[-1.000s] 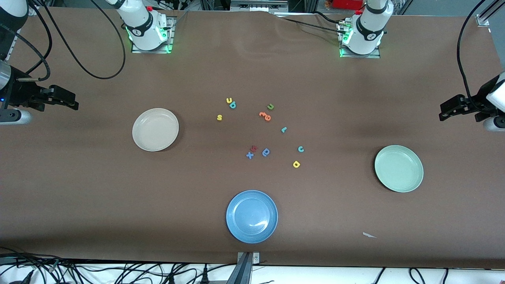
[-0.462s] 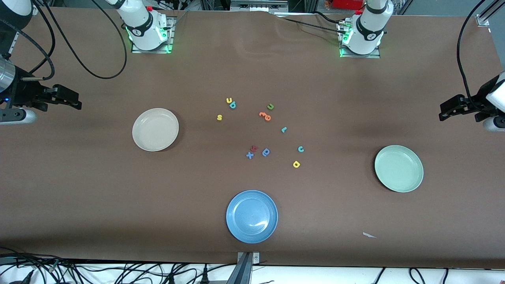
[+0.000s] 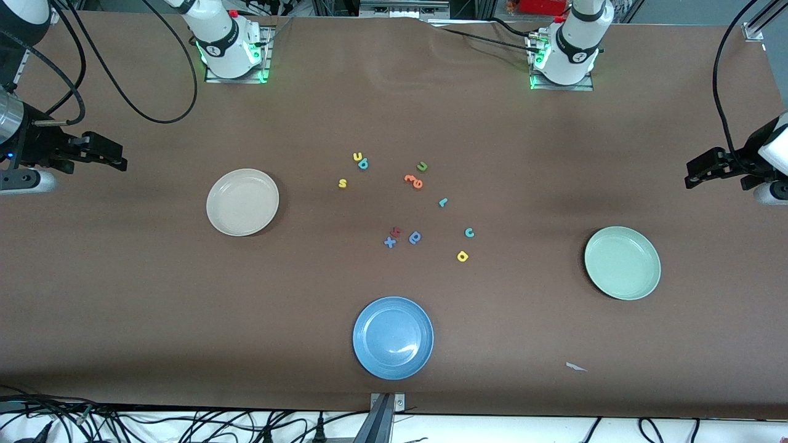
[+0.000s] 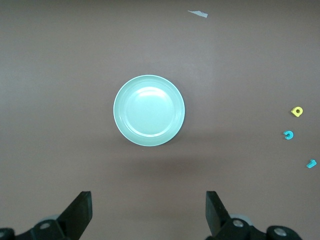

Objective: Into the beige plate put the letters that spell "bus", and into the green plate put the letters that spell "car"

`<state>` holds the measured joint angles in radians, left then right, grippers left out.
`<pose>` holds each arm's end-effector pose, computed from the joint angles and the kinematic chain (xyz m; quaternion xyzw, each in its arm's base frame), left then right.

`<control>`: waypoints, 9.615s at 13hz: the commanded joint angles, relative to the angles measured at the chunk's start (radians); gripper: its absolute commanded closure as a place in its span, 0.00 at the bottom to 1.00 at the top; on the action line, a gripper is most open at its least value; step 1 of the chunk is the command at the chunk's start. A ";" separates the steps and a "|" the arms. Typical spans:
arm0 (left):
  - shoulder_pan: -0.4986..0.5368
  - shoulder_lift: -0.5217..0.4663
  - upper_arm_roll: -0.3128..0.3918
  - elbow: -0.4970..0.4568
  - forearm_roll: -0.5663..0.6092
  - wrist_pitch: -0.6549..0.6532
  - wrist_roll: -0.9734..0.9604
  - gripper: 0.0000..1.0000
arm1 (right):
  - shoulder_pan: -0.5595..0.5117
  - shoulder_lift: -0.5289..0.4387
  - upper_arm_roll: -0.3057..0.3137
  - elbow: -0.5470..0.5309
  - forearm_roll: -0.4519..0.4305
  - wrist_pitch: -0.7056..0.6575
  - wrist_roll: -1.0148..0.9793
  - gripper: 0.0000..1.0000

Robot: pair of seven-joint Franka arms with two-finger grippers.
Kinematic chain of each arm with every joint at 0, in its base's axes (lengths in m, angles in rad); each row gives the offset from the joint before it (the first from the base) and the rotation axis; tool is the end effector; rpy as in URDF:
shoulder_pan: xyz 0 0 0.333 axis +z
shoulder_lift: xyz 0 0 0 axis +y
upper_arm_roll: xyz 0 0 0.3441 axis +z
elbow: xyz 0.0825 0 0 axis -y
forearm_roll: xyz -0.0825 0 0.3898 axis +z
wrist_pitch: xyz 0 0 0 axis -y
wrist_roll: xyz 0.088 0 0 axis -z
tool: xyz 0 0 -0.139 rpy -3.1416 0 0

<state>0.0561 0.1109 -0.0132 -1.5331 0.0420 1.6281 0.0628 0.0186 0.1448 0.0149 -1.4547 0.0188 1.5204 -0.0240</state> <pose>0.5998 0.0318 0.5794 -0.9997 0.0113 0.0090 0.0198 0.5996 0.0221 0.5874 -0.9987 -0.0288 0.0396 0.0103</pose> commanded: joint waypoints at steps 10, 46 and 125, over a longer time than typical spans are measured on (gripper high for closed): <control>0.007 -0.007 -0.004 0.013 -0.019 -0.022 0.023 0.00 | 0.003 -0.022 -0.001 -0.020 -0.016 0.004 0.013 0.00; 0.008 -0.007 -0.004 0.013 -0.019 -0.021 0.023 0.00 | 0.001 -0.022 -0.006 -0.020 -0.014 0.000 0.013 0.00; -0.533 0.538 -0.010 -0.318 -0.113 0.866 -0.627 0.69 | 0.299 0.313 0.364 -0.730 -0.430 1.095 1.185 1.00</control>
<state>-0.4655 0.6328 -0.0345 -1.8672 -0.0979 2.4878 -0.5428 0.3279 0.5108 0.3745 -2.1460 -0.3942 2.6112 1.1639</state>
